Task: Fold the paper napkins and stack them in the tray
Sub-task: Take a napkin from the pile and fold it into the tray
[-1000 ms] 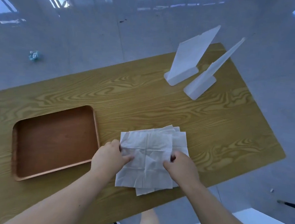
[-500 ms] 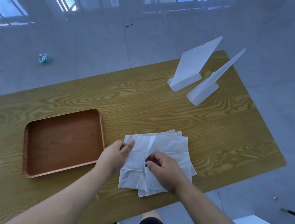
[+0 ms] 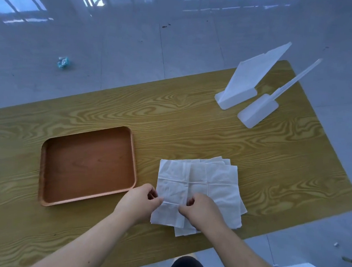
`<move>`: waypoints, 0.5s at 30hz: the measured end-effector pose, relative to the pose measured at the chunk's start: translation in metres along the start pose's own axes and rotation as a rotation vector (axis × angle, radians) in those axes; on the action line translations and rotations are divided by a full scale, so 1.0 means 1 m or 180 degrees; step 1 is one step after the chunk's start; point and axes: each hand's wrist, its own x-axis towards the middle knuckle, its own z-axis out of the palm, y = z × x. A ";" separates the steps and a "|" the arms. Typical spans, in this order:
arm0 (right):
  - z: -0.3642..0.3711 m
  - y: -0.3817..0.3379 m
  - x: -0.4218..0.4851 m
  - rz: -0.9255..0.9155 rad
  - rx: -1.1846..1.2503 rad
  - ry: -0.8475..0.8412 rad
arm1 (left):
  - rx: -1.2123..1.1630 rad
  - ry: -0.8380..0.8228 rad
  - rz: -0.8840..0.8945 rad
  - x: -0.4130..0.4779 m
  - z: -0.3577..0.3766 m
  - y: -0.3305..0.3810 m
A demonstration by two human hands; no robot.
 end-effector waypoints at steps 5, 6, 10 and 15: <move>0.016 -0.011 -0.009 0.0001 0.0306 -0.0083 | 0.0148 -0.0187 0.0358 0.002 -0.003 -0.005; 0.016 -0.012 -0.012 -0.0084 0.0415 -0.0093 | 0.0241 -0.0133 0.0506 0.000 -0.007 -0.006; 0.002 -0.023 -0.028 -0.0482 0.1140 -0.0116 | 0.0555 0.0168 0.1370 -0.010 -0.031 -0.005; -0.019 -0.046 -0.049 -0.0920 0.1719 -0.0056 | 0.0376 -0.0139 0.1620 -0.018 -0.073 0.011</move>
